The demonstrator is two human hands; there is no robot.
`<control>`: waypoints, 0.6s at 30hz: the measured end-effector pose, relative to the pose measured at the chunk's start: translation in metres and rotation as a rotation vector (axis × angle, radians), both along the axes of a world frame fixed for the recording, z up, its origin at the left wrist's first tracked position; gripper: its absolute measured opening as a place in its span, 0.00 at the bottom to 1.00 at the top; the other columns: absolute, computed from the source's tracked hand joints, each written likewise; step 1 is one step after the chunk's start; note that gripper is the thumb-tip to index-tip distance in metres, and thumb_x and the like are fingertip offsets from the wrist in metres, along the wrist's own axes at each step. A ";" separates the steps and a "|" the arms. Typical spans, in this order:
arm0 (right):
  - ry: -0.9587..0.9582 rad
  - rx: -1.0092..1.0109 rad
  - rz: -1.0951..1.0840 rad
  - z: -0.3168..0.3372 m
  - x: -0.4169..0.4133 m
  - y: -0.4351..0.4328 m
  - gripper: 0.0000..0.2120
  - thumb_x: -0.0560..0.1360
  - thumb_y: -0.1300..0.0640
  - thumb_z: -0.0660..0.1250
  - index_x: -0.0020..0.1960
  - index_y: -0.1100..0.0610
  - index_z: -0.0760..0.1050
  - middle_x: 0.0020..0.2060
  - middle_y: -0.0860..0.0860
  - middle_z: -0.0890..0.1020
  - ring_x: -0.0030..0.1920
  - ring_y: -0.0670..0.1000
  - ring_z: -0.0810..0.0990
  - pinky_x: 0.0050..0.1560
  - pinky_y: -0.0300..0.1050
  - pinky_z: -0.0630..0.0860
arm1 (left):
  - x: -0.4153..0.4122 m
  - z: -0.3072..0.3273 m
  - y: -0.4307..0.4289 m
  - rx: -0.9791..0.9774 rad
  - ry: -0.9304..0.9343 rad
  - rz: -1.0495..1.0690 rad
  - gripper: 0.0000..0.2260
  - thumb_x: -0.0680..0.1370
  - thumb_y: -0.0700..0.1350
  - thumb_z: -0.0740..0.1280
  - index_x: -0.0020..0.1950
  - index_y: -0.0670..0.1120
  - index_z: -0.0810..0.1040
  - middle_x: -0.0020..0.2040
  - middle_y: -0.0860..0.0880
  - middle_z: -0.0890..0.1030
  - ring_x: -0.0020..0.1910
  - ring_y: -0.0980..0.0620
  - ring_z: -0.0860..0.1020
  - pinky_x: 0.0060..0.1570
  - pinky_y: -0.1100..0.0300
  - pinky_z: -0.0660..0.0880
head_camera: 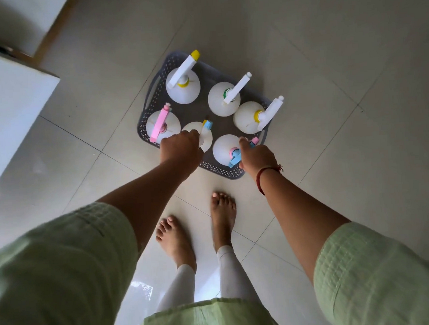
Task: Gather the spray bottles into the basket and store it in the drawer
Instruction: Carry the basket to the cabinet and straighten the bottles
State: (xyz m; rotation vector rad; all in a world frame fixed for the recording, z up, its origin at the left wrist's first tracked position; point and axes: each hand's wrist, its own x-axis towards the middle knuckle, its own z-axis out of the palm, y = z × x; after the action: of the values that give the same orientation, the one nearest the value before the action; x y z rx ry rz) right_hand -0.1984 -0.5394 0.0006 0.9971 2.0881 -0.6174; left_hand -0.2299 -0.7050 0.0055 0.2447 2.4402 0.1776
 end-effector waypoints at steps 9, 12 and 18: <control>0.108 0.160 -0.062 0.033 -0.015 0.036 0.40 0.72 0.26 0.46 0.42 0.61 0.78 0.43 0.57 0.83 0.38 0.56 0.76 0.31 0.43 0.64 | -0.042 0.044 -0.016 0.139 0.227 0.028 0.26 0.77 0.58 0.61 0.69 0.45 0.65 0.56 0.42 0.79 0.55 0.39 0.77 0.46 0.48 0.73; 0.059 0.129 0.038 0.031 -0.044 0.046 0.40 0.72 0.27 0.47 0.49 0.61 0.79 0.49 0.58 0.82 0.44 0.58 0.76 0.39 0.44 0.65 | -0.080 0.042 -0.015 -0.012 0.293 0.092 0.29 0.77 0.59 0.60 0.70 0.42 0.63 0.61 0.40 0.76 0.58 0.38 0.74 0.55 0.46 0.67; 0.044 0.122 0.093 -0.004 -0.075 0.054 0.29 0.79 0.40 0.50 0.58 0.62 0.77 0.54 0.60 0.83 0.56 0.60 0.80 0.56 0.50 0.73 | -0.113 0.023 -0.013 -0.218 0.213 -0.013 0.23 0.78 0.61 0.57 0.53 0.42 0.77 0.51 0.42 0.81 0.54 0.42 0.75 0.60 0.49 0.63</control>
State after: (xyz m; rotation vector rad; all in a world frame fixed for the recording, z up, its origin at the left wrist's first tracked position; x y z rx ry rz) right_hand -0.2734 -0.4857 -0.0031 0.9545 2.2194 -0.4736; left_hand -0.3426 -0.7176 0.0281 0.1904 2.6427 -0.1269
